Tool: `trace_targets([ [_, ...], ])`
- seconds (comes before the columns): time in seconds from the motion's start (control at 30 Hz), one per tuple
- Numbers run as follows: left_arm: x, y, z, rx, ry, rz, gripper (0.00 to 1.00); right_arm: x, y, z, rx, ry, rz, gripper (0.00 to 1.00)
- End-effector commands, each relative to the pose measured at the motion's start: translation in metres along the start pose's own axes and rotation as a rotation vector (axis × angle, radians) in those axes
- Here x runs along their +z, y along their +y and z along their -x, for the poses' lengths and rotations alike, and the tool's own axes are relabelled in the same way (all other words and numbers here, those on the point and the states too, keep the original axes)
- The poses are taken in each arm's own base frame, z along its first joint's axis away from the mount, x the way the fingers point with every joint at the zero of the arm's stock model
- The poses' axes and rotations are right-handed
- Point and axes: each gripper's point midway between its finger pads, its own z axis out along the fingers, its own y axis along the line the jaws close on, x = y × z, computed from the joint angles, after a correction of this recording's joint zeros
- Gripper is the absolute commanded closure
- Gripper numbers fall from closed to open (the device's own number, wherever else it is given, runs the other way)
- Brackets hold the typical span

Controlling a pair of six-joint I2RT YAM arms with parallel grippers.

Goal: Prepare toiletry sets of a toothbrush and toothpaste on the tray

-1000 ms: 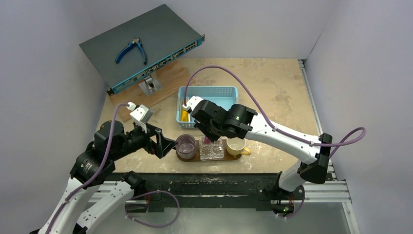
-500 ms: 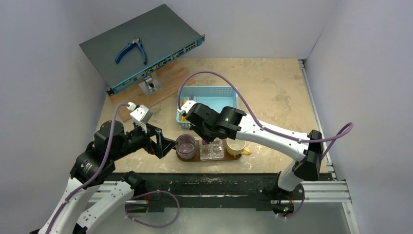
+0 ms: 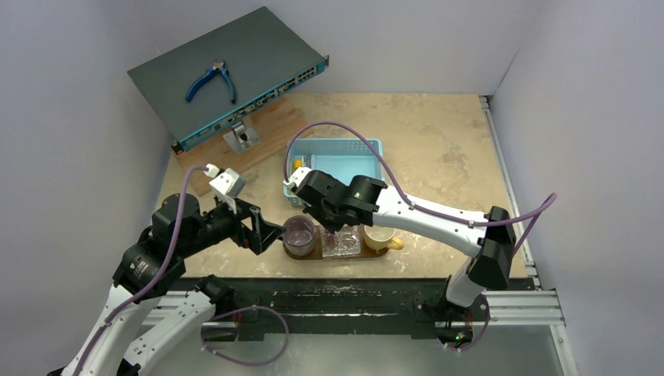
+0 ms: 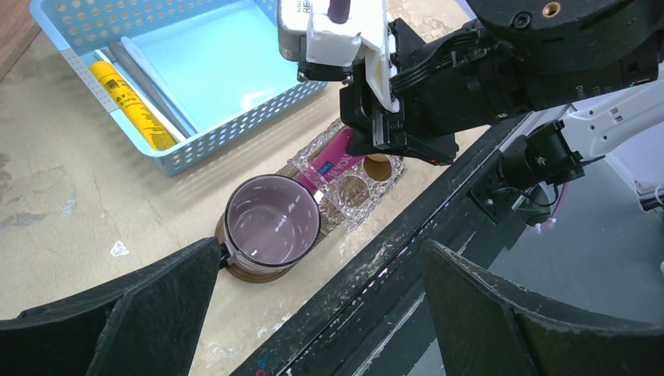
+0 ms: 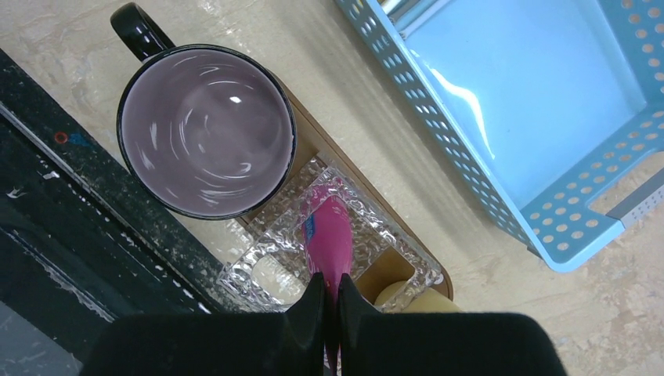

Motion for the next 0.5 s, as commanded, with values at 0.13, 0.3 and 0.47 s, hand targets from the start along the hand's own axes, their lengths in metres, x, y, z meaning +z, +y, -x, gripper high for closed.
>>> trace_targets([
  [0.13,0.003,0.002,0.004,0.022,-0.013,0.006,0.0,0.009,0.0,0.008,0.014,-0.035,0.026,1.0],
  [0.3,0.003,0.002,0.004,0.023,-0.013,0.006,0.0,0.014,-0.001,0.005,0.019,-0.028,0.027,1.0],
  [0.47,0.003,0.002,0.003,0.022,-0.012,0.006,0.0,0.02,-0.002,0.002,0.025,-0.016,0.032,1.0],
])
